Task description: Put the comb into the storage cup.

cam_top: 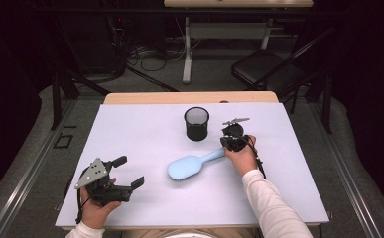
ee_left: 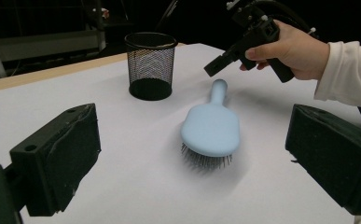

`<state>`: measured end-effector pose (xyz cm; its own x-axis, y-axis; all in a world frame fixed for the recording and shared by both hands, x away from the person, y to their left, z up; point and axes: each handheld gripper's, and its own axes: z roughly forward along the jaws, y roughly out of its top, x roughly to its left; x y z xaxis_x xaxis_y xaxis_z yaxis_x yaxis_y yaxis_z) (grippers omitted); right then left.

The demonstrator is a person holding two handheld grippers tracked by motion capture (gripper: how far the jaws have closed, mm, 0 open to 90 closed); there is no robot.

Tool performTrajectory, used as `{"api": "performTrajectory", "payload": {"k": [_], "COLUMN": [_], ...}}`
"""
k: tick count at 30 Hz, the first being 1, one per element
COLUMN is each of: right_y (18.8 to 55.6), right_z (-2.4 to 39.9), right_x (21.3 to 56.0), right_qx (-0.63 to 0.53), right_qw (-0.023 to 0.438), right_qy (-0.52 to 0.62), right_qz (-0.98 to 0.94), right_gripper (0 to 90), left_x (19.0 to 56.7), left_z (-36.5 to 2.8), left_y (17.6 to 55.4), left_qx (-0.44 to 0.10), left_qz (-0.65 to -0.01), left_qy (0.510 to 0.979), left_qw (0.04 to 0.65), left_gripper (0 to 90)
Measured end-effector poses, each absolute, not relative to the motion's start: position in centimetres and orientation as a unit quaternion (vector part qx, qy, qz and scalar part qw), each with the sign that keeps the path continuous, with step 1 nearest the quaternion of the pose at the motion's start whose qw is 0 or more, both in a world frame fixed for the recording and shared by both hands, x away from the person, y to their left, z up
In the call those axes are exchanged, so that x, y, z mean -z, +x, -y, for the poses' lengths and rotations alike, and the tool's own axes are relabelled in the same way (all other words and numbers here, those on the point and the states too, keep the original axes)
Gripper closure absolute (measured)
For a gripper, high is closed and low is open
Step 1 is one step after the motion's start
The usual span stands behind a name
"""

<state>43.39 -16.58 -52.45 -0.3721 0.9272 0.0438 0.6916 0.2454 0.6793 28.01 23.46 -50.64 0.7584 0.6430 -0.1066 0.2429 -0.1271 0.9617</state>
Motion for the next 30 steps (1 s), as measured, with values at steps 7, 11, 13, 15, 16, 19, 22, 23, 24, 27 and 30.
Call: {"api": "performTrajectory", "payload": {"k": [7,11,13,15,16,19,22,23,24,27,30], "right_y": [44.0,44.2,44.2,44.2,44.2,44.2,44.2,44.2,44.2,44.2,44.2], "right_z": [16.7,16.7,16.7,16.6,16.6,16.6,16.6,16.6,16.6,16.8,16.9], "right_x": [53.4,53.7,53.8,53.9,53.9,54.0,54.0,54.0,54.0,54.0,54.0], "right_qx": [-0.302,-0.299,-0.297,-0.295,-0.296,-0.294,-0.294,-0.294,-0.294,-0.294,-0.295], "right_qw": [0.182,0.176,0.176,0.174,0.173,0.174,0.171,0.17,0.17,0.164,0.158], "right_qy": [0.54,0.546,0.545,0.546,0.545,0.544,0.547,0.548,0.547,0.55,0.552], "right_qz": [-0.764,-0.763,-0.764,-0.765,-0.765,-0.766,-0.765,-0.764,-0.765,-0.764,-0.764], "right_gripper": [90.0,90.0,90.0,90.0,90.0,90.0,90.0,90.0,90.0,90.0,90.0], "left_x": [50.7,50.7,50.7,50.7,50.7,50.7,50.7,50.7,50.7,50.7,50.7], "left_z": [-23.5,-23.5,-23.5,-23.5,-23.5,-23.5,-23.5,-23.5,-23.5,-23.5,-23.5], "left_y": [28.0,28.1,28.1,28.1,28.1,28.1,28.1,28.1,28.1,28.1,28.1], "left_qx": [-0.169,-0.169,-0.169,-0.169,-0.169,-0.169,-0.168,-0.167,-0.167,-0.167,-0.167], "left_qz": [-0.302,-0.302,-0.303,-0.302,-0.302,-0.302,-0.301,-0.301,-0.301,-0.301,-0.301], "left_qy": [0.731,0.732,0.732,0.732,0.732,0.732,0.732,0.732,0.733,0.733,0.733], "left_qw": [0.588,0.587,0.587,0.587,0.587,0.587,0.587,0.587,0.587,0.587,0.587], "left_gripper": [3.4,3.4,3.4,3.5,3.4,3.5,3.5,3.6,3.6,3.6,3.6]}}
